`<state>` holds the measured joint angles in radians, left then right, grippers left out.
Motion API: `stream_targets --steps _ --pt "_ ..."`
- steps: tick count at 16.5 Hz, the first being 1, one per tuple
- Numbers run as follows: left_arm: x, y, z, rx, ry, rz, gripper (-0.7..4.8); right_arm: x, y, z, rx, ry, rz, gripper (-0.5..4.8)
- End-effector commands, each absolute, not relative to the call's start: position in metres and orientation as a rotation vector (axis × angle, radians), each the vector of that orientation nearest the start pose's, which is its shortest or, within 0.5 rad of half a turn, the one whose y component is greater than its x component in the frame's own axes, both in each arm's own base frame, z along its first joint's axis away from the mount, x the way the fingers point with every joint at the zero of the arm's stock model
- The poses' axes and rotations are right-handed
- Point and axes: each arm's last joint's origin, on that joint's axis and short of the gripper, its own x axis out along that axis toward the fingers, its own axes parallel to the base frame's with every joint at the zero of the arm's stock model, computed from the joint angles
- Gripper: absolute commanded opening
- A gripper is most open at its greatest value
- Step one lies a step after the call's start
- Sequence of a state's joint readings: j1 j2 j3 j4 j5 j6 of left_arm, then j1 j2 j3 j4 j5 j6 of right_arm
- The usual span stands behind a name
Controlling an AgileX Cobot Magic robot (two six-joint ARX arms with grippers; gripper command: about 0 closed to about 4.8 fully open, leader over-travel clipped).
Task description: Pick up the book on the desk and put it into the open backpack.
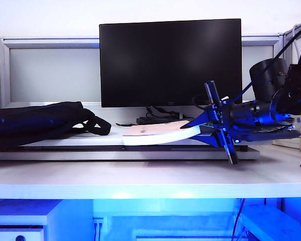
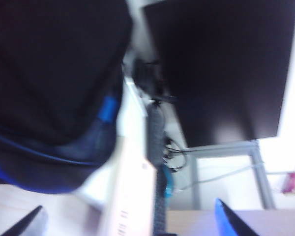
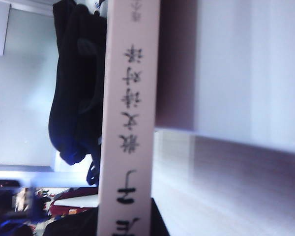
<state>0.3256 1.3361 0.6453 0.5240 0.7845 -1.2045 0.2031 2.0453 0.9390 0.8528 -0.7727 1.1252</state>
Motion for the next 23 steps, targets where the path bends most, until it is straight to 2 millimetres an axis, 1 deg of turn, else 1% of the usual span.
stream_targets --steps 1,4,6,9,11,13,18,19,20,23 --pt "0.286 0.075 0.23 -1.216 0.406 -0.319 4.79 0.378 0.1 0.133 1.106 0.727 0.79 -0.06" --pt "0.299 0.08 0.227 -1.19 0.396 -0.292 4.79 0.378 0.101 0.135 1.117 0.729 0.808 -0.06" --pt "0.308 0.084 0.216 -1.154 0.399 -0.258 4.79 0.378 0.101 0.134 1.117 0.731 0.811 -0.06" --pt "0.316 0.087 0.192 -1.178 0.45 -0.218 4.79 0.378 0.101 0.134 1.116 0.731 0.812 -0.06" --pt "0.32 0.087 0.182 -1.184 0.472 -0.208 4.79 0.378 0.101 0.139 1.106 0.71 0.853 -0.06" --pt "0.32 0.088 0.181 -1.171 0.464 -0.218 4.79 0.378 0.101 0.144 1.113 0.68 0.879 -0.06" --pt "0.322 0.084 0.192 -1.208 0.448 -0.356 4.79 0.378 0.101 0.145 1.136 0.685 0.885 -0.06" --pt "0.323 0.084 0.195 -1.206 0.416 -0.369 4.79 0.378 0.101 0.147 1.141 0.678 0.895 -0.06" --pt "0.324 0.085 0.198 -1.209 0.377 -0.352 4.79 0.378 0.102 0.149 1.144 0.67 0.905 -0.06" --pt "0.324 0.086 0.196 -1.208 0.366 -0.307 4.79 0.378 0.102 0.153 1.165 0.649 0.926 -0.06"
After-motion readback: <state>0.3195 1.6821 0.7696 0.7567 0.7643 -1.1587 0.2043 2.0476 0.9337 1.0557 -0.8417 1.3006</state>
